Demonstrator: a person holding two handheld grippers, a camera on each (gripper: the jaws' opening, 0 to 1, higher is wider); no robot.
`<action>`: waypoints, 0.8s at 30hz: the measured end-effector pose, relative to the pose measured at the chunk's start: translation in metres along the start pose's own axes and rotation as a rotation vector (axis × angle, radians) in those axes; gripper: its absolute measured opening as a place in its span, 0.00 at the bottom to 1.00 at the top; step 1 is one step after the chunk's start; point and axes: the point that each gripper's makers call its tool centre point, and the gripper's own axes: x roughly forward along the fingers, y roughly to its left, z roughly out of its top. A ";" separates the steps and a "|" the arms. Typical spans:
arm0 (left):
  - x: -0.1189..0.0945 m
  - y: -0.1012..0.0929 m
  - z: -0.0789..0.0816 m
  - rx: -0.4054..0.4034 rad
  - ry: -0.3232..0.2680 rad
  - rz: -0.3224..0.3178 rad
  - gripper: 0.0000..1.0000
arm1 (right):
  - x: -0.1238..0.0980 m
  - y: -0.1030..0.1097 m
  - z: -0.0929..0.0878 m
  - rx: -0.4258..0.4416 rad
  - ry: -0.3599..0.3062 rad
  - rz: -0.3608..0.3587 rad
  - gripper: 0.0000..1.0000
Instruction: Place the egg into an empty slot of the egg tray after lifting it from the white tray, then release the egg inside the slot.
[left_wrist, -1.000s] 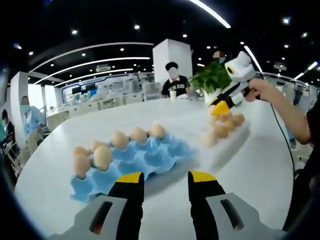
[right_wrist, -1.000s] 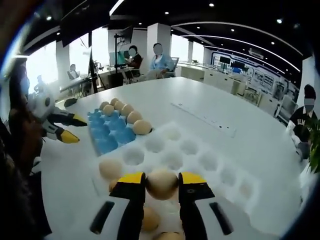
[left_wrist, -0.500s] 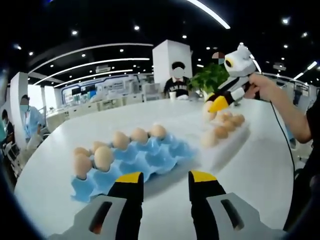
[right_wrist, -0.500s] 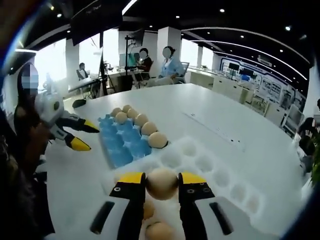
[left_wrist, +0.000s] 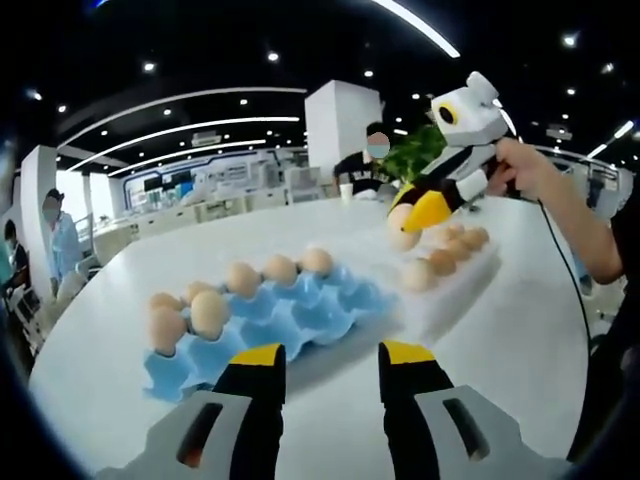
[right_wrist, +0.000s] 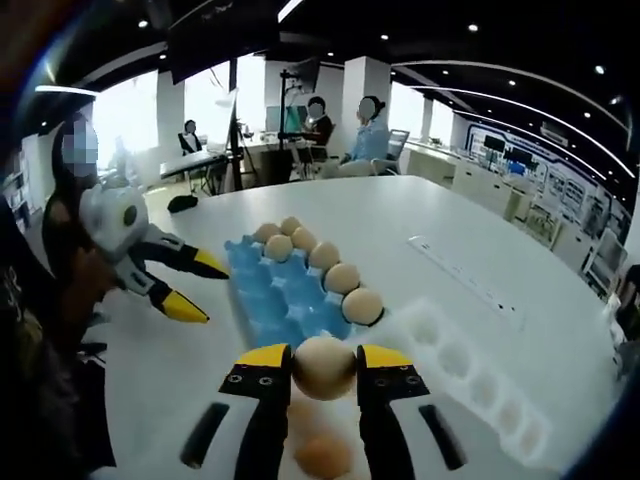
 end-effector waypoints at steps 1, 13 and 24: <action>0.000 0.000 0.001 -0.001 -0.003 -0.001 0.38 | 0.001 0.002 0.002 -0.001 -0.006 0.004 0.27; -0.009 -0.006 -0.004 -0.004 -0.002 0.001 0.39 | 0.024 0.010 0.024 -0.053 -0.016 0.054 0.27; -0.022 0.007 -0.008 -0.015 -0.009 0.027 0.39 | 0.053 0.012 0.038 -0.090 -0.001 0.094 0.27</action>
